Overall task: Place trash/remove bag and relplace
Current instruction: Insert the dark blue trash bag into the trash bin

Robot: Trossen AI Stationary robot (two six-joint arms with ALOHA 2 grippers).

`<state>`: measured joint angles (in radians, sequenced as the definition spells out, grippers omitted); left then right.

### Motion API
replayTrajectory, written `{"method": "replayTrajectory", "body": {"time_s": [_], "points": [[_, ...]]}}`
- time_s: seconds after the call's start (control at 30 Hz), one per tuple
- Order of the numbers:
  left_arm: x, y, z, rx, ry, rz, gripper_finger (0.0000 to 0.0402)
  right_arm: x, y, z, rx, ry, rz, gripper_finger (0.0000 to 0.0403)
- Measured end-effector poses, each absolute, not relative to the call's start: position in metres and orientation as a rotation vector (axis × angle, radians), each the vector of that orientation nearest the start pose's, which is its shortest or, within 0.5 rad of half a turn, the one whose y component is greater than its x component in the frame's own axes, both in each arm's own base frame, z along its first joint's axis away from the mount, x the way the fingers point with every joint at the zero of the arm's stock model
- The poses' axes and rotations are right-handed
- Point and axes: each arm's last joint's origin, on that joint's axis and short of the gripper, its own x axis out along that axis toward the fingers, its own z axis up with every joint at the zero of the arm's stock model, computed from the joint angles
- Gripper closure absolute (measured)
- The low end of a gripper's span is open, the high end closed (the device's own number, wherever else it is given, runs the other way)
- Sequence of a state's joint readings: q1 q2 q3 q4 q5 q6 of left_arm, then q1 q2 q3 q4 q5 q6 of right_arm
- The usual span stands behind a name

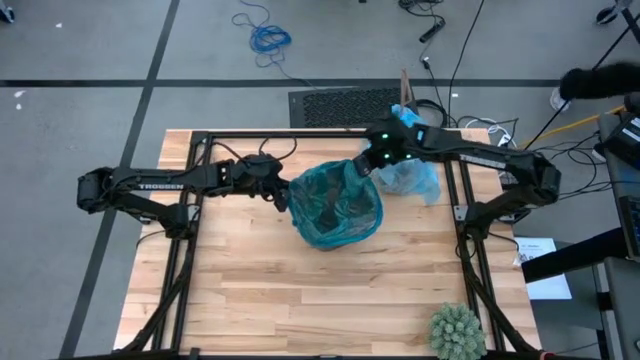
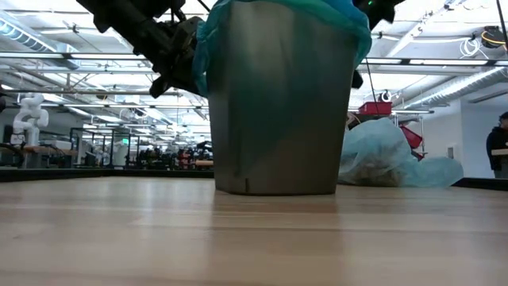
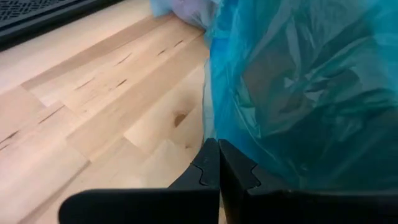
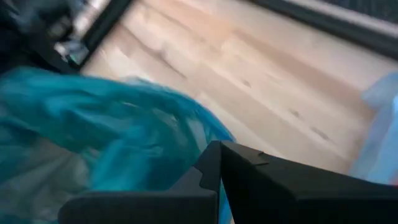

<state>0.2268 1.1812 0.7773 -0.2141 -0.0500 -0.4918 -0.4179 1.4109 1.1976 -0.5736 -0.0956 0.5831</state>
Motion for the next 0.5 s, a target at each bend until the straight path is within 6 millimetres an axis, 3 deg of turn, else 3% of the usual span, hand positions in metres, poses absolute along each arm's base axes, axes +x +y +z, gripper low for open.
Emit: {"method": "replayTrajectory", "body": {"time_s": [0.23,0.4,0.5], "points": [[0.242,0.057,0.250,-0.520,0.541,0.414,0.0402,0.233,-0.098,0.353,0.707,0.480,-0.460,0.0403],[0.246,0.058,0.245,-0.519,0.558,0.420,0.0402,0.200,-0.065,0.387,0.637,0.355,-0.332,0.0403],[0.251,0.058,0.238,-0.518,0.583,0.418,0.0402,0.190,-0.041,0.397,0.589,0.336,-0.221,0.0403]]}}
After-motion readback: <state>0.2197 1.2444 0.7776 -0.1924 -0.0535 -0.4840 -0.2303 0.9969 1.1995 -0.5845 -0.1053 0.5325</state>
